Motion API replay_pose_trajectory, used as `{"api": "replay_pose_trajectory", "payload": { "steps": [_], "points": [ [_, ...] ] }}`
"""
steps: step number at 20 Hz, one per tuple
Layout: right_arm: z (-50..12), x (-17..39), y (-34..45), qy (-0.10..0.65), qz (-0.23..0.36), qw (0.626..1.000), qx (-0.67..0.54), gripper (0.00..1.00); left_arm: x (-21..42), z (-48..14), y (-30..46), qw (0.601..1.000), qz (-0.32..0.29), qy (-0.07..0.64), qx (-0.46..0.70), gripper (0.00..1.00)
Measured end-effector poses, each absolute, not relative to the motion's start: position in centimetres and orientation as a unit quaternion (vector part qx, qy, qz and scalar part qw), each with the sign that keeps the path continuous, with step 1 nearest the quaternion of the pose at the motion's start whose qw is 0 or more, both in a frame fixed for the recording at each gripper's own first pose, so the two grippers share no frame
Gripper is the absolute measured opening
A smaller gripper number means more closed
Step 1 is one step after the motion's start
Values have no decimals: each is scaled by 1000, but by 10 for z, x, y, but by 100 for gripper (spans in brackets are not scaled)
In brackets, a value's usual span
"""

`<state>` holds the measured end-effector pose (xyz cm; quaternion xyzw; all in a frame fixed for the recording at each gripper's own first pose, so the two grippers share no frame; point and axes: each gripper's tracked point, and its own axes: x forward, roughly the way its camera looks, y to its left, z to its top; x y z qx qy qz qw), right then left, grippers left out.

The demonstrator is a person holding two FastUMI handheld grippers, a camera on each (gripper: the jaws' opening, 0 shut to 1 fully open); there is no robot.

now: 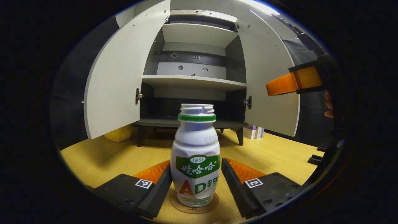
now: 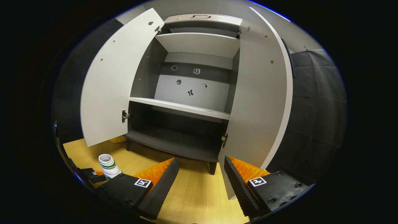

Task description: Grasp the bottle in the cabinet with the left hand and place it on the coaster, then close the right door with the right hand and the left door with the left hand.

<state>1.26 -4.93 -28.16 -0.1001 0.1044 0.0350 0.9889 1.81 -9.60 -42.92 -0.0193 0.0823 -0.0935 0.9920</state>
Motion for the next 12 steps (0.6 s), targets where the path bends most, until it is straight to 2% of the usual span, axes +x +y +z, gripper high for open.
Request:
{"api": "replay_pose_trajectory", "payload": {
  "steps": [2, 6, 9, 12],
  "points": [
    [-279, 13, -53, 105, 33, 989, -96, 98, 19, -422, -98, 992, -95, 77, -10, 96],
    [-257, 12, -63, 101, 24, 990, -96, 98, 26, -389, -101, 994, -90, 62, -1, 96],
    [-222, 10, -70, 83, 16, 992, -90, 98, 32, -346, -95, 996, -80, 47, 12, 96],
    [-190, 8, -68, 80, 14, 994, -73, 98, 40, -294, -97, 995, -96, 31, 0, 95]
  ]
}}
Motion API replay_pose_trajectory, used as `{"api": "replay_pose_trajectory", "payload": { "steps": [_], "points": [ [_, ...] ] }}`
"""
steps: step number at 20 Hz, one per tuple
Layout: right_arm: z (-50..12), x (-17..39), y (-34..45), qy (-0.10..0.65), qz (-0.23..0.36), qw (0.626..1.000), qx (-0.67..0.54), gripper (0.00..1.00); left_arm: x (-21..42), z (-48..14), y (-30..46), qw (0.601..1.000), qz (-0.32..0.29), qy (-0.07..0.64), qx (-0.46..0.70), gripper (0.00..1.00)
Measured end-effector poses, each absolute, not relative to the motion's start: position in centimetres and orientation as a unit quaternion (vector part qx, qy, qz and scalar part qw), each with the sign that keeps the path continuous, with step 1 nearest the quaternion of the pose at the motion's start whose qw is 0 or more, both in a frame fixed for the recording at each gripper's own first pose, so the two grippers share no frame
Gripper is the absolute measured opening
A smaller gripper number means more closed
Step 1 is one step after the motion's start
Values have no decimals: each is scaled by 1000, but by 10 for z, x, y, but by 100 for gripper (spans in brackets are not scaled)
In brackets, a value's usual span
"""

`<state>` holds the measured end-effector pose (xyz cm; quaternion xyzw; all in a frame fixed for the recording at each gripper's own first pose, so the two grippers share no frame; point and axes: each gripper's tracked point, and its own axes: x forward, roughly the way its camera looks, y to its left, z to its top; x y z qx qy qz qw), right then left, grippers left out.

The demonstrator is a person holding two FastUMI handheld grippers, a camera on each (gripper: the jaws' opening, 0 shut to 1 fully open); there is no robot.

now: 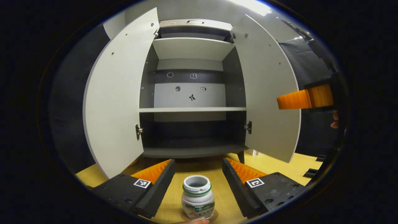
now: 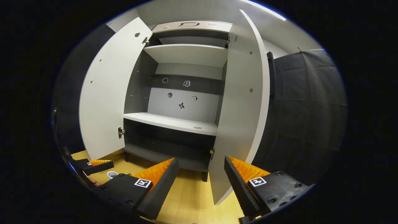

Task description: Grasp the bottle in the cabinet with the left hand and place it on the coaster, then close the right door with the right hand and the left door with the left hand.

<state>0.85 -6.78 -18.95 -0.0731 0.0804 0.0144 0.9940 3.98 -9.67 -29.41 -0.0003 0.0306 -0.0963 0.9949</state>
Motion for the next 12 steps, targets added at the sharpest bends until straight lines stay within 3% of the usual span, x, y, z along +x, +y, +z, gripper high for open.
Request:
{"api": "replay_pose_trajectory", "payload": {
  "steps": [6, 12],
  "points": [
    [-84, 7, -85, 31, -35, 998, -45, 98, 47, -176, -94, 990, -142, 5, 5, 96],
    [-7, -13, -147, -18, -139, 990, -1, 98, 6, -120, -73, 986, -158, 45, -24, 96]
  ]
}}
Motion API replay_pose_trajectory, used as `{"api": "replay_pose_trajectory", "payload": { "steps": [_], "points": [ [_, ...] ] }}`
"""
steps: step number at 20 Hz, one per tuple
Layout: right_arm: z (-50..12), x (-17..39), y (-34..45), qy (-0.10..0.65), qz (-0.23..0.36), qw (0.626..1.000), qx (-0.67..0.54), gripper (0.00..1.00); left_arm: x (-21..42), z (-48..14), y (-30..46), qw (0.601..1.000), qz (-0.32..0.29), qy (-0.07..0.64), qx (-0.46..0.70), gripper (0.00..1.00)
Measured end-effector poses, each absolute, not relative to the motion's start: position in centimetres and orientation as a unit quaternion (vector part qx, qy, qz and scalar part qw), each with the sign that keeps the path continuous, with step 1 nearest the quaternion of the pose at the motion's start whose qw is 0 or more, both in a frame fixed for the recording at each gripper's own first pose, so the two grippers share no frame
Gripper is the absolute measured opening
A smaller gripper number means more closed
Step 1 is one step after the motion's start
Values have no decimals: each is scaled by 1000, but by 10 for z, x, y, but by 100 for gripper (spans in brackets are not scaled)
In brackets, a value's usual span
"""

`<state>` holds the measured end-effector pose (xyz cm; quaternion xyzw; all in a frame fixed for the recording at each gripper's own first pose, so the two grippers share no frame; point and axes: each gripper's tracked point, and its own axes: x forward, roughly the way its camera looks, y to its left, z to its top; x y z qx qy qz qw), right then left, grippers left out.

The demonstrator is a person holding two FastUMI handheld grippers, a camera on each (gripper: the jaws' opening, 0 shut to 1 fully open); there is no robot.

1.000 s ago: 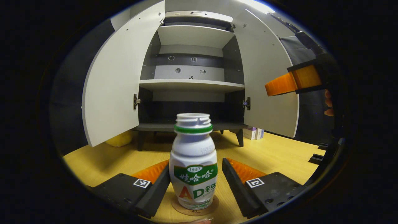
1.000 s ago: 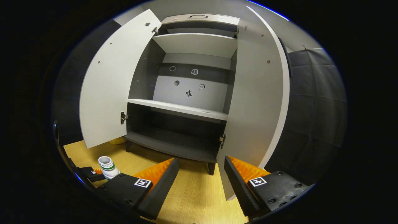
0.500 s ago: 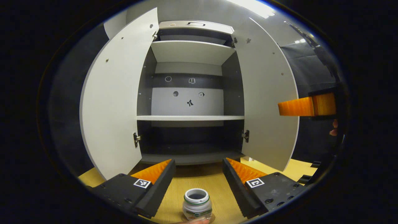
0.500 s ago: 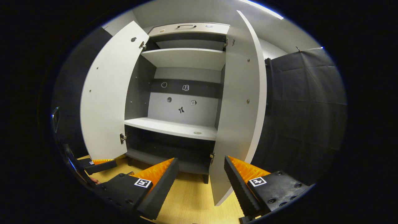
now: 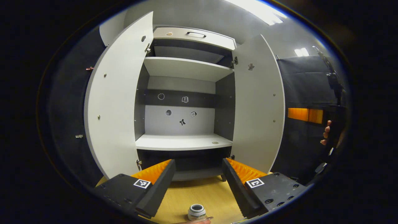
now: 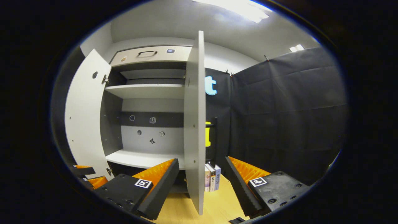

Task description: Grasp the bottle in the cabinet with the left hand and place it on the coaster, then close the right door with the right hand and the left door with the left hand.

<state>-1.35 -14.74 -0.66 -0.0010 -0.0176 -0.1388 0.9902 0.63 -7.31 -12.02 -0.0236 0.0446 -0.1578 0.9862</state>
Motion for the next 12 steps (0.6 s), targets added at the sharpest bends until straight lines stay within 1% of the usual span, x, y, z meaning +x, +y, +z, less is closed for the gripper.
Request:
{"api": "replay_pose_trajectory", "payload": {
  "steps": [3, 5, 7, 9, 12],
  "points": [
    [2, -17, -182, -29, -169, 985, 25, 97, -7, -109, -54, 988, -144, 58, -9, 95],
    [4, -13, -207, -30, -184, 982, 22, 98, -13, -102, -46, 988, -137, 64, -21, 96],
    [3, -3, -230, -25, -192, 981, 12, 97, -12, -94, -35, 991, -115, 64, -27, 96],
    [0, 12, -229, -10, -165, 986, 7, 98, -12, -83, -21, 995, -78, 57, -21, 95],
    [3, 36, -219, -13, -107, 994, 14, 98, -16, -69, -4, 999, -15, 44, -22, 96]
  ]
}}
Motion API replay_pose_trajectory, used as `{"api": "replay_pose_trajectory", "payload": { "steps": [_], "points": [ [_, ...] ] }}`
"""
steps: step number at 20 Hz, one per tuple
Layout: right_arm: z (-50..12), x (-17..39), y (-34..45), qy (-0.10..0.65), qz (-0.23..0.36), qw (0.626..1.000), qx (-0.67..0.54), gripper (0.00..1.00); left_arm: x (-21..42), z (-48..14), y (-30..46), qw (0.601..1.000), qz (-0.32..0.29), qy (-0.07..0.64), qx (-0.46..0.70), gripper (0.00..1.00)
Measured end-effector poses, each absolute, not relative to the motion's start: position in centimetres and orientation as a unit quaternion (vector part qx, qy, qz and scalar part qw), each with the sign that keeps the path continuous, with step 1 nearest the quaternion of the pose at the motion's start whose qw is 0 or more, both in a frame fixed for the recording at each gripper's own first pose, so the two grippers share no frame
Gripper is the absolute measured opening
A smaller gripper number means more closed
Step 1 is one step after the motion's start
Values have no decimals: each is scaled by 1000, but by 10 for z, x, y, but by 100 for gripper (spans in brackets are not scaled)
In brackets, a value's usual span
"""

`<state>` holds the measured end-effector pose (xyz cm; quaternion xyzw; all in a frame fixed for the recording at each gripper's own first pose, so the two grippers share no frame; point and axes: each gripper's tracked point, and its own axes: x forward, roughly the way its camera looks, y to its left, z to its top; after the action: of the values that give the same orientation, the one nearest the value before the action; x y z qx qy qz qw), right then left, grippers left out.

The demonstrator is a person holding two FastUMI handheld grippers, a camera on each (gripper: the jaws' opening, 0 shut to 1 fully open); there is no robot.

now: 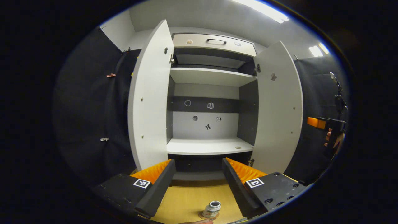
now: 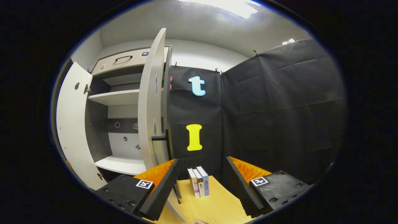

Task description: Grasp the bottle in the cabinet with the left hand and place it on the coaster, then close the right door with the right hand and the left door with the left hand.

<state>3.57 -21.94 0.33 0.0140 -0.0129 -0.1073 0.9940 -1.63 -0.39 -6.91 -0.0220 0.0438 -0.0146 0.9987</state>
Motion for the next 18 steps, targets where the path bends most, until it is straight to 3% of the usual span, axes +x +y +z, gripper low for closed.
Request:
{"api": "replay_pose_trajectory", "payload": {
  "steps": [6, 13, 18],
  "points": [
    [-16, 61, -200, 15, 4, 999, 33, 98, -23, -58, 7, 996, 80, 34, -1, 95],
    [-34, 76, -166, 49, 97, 993, 45, 98, -36, -67, 2, 991, 124, 48, -18, 95],
    [-40, 85, -128, 57, 131, 988, 51, 98, -36, -63, 24, 989, 138, 47, -21, 96]
  ]
}}
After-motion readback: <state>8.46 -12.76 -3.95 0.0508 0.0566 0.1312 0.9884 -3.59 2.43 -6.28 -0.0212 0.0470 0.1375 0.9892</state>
